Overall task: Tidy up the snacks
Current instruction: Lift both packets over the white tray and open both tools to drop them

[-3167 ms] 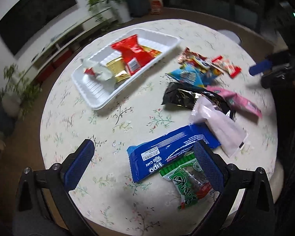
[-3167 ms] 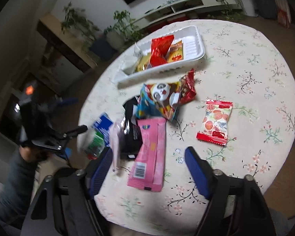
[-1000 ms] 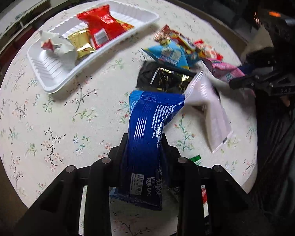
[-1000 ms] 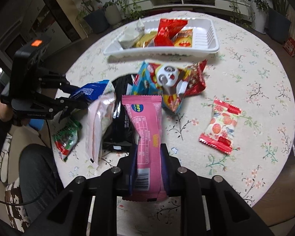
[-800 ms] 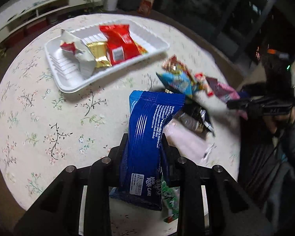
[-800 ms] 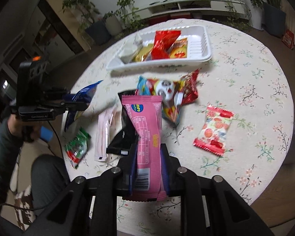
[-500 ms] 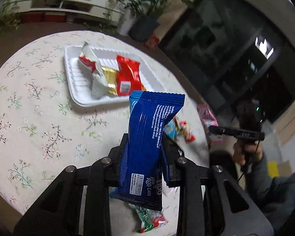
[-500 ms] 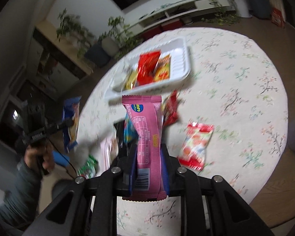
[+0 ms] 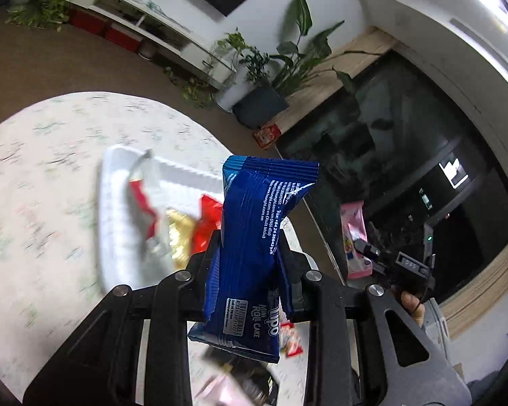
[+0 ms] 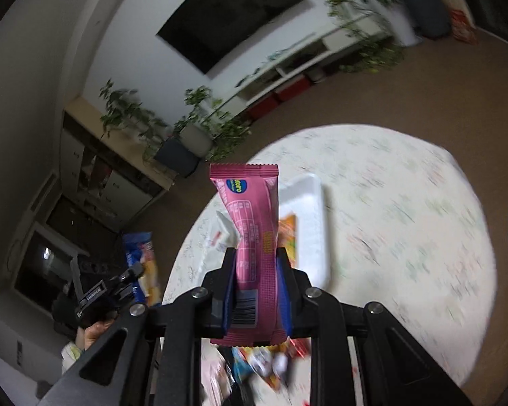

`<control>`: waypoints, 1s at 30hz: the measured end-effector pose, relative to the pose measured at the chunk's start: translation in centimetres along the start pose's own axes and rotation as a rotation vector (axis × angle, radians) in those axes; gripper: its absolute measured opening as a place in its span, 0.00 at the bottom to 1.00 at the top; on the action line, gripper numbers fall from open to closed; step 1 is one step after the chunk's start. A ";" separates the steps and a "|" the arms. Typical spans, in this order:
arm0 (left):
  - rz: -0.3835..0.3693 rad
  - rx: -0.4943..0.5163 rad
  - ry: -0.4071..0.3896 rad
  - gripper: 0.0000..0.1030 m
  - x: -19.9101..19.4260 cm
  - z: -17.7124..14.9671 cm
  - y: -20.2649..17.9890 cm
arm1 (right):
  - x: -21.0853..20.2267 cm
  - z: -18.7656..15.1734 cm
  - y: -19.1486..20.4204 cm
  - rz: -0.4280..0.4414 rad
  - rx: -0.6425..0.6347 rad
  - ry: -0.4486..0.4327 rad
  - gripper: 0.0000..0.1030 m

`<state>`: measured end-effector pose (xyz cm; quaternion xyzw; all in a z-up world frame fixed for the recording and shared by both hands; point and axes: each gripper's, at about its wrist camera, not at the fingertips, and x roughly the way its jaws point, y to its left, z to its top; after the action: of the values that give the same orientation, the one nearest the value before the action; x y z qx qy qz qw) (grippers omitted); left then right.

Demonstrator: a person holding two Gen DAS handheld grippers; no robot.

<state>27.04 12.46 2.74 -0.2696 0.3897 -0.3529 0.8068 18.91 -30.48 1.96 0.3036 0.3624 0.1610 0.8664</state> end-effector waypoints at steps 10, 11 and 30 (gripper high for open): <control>0.143 -0.020 0.104 0.25 9.6 3.0 -0.4 | 11.3 1.8 1.6 -0.076 -0.044 0.124 0.23; 0.162 -0.021 0.112 0.25 10.4 3.0 -0.2 | 12.0 1.6 1.2 -0.092 -0.044 0.135 0.23; 0.246 0.019 0.158 0.26 17.3 0.9 1.0 | 16.6 -0.2 -3.1 -0.227 -0.019 0.220 0.24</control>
<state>35.84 -0.25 -5.09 -0.1836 0.4790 -0.2750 0.8132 30.33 -24.47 -8.98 0.2330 0.4856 0.0977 0.8369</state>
